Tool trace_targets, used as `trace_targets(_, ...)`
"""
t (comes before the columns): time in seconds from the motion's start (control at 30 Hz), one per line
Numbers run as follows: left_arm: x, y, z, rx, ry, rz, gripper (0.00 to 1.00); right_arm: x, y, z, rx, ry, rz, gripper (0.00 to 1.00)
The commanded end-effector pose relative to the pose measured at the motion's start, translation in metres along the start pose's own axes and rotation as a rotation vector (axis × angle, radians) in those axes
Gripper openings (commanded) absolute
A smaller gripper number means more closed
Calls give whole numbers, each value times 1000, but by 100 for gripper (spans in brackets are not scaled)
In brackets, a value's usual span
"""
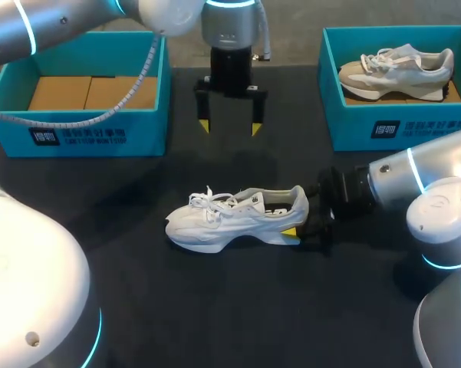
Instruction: Take the shoe out of the shoebox, open the shoe tongue, remove and reinsert the insole, then place the shoe into the shoebox
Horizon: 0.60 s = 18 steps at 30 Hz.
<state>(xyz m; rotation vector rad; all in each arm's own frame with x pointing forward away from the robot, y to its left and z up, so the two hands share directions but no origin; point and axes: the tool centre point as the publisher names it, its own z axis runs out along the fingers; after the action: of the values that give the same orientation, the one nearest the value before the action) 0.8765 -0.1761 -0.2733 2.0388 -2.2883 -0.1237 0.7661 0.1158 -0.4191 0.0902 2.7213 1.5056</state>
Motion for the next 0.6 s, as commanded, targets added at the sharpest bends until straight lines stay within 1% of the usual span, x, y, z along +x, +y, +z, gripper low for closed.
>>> trace_targets(0.03, 0, 0, -1, -2, 0, 1, 100, -3, -1, 5, 7, 0, 1, 0)
trace_targets(0.23, 0, 0, -1, -2, 0, 1, 100, -3, -1, 5, 7, 0, 1, 0)
trace_targets(0.37, 9, 13, -4, 24, -3, 15, 100, -3, -1, 5, 7, 0, 1, 0)
trace_targets(0.4, 11, 17, -4, 16, -12, 25, 100, -3, -1, 5, 7, 0, 1, 0)
trace_targets(0.6, 21, 41, -3, 30, -18, 40, 100, -3, -1, 5, 7, 0, 1, 0)
